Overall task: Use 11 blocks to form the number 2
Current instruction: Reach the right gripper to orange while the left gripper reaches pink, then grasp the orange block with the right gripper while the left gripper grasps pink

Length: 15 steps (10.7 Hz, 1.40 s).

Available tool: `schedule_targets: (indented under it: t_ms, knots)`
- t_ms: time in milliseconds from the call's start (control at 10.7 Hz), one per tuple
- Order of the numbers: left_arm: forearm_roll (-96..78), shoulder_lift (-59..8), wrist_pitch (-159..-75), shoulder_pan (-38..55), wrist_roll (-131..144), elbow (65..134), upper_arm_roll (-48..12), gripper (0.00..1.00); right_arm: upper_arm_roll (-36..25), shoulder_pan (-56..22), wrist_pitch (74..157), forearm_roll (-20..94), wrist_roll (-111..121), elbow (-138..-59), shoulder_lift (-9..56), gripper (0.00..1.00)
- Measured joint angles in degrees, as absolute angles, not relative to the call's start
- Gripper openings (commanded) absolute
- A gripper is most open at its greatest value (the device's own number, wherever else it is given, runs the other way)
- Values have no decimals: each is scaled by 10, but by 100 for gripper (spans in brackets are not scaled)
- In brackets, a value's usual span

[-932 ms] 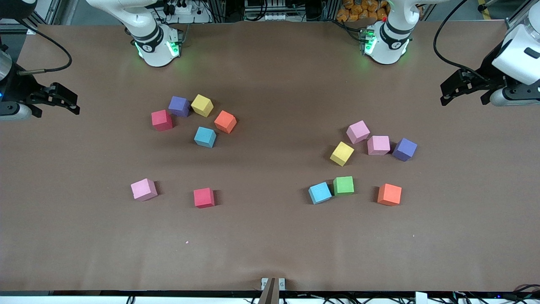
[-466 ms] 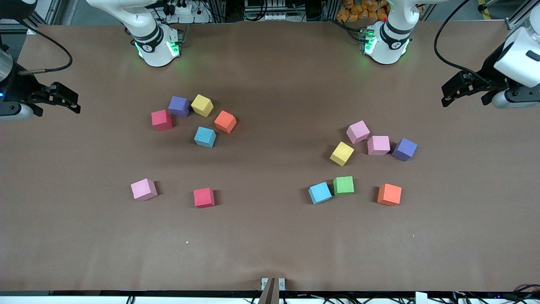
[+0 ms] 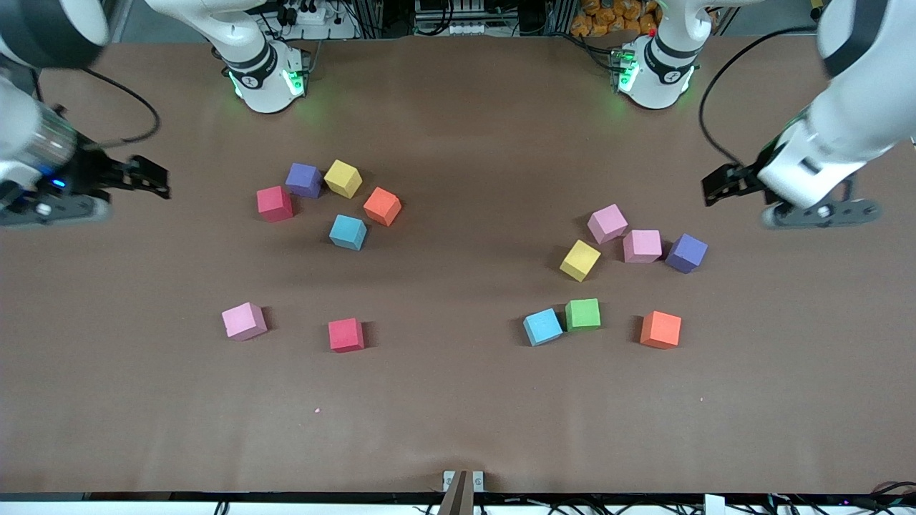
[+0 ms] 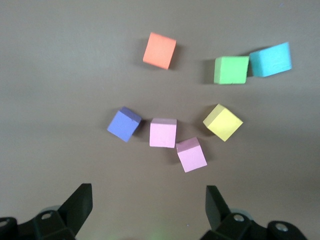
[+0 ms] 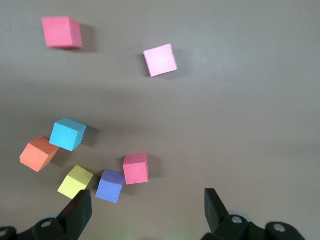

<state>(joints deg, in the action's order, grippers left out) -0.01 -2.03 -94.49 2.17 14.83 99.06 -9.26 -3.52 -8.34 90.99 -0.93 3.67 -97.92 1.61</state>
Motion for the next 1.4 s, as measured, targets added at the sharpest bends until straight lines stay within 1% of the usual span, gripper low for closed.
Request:
schedule_targets:
  t_ms: [93, 280, 466, 559, 652, 839, 1025, 1211, 1398]
  knots:
    - [0, -21, -965, 23, 179, 1025, -103, 100, -35, -96, 913, -9, 32, -988, 33, 100]
    - [-1, -23, -1036, 30, 259, 1104, -138, 100, -34, -134, 931, -4, -28, -1017, 56, 100]
    - [-1, -28, -1134, 39, 303, 1191, -160, 100, -31, -208, 976, -3, -164, -1055, 64, 100]
    - [-1, -36, -1168, 43, 311, 1223, -163, 100, -30, -238, 1015, -3, -216, -1079, 69, 100]
    - [-1, -48, -1189, 45, 317, 1243, -163, 100, -29, -256, 1060, -3, -243, -1108, 74, 100]
    - [-1, -74, -1217, 48, 328, 1257, -163, 100, -30, -260, 1144, 3, -273, -1164, 85, 100]
    - [-1, -100, -1242, 50, 353, 1262, -163, 100, -30, -272, 1186, 21, -346, -1194, 94, 100]
    - [-1, -121, -1282, 52, 367, 1278, -163, 100, -29, -318, 1214, 24, -459, -1202, 112, 100]
    - [-1, -132, -1309, 53, 373, 1299, -163, 100, -28, -366, 1276, 24, -560, -1225, 135, 100]
